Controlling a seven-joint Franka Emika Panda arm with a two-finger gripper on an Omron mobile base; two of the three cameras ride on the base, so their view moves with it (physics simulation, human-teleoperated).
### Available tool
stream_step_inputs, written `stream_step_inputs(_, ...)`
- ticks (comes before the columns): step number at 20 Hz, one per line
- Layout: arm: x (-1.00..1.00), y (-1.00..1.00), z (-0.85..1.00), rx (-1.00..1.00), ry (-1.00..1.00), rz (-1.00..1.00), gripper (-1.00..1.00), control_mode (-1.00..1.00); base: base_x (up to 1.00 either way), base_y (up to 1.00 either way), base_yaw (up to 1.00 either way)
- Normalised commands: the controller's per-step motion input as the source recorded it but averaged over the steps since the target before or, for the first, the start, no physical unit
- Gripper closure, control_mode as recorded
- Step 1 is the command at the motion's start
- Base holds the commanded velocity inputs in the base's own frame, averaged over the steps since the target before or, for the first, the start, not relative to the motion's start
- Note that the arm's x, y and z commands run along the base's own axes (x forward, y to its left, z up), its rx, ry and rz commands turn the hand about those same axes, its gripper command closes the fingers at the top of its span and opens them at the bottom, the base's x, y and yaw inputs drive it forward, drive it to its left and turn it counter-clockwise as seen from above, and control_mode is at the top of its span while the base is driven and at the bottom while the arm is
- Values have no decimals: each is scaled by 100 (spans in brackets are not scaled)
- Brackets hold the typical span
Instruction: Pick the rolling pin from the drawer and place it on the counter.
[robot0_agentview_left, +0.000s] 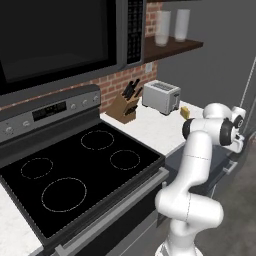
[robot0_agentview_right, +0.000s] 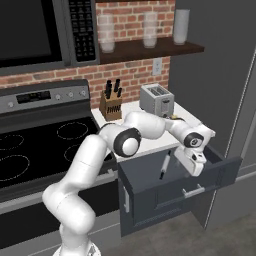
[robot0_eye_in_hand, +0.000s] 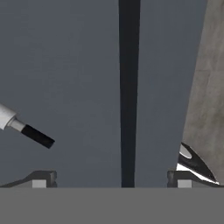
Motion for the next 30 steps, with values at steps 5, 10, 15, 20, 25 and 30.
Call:
stream_step_inputs(5, 0, -33, -33, -6, 0, 7, -100, -100, 0, 0, 0)
stream_step_inputs(10, 0, -10, -29, -4, 0, 9, -100, -100, 0, 0, 0)
stream_step_inputs(15, -8, -12, -41, -9, 0, 8, -100, -100, 0, 0, 0)
stream_step_inputs(20, -50, -49, -42, -13, 4, 9, -100, -100, 0, 0, 0)
stream_step_inputs(25, -82, -83, -31, -11, 5, 6, -100, -100, 0, 0, 0)
stream_step_inputs(30, -97, -100, -23, -8, 6, 3, -100, -100, 0, 0, 0)
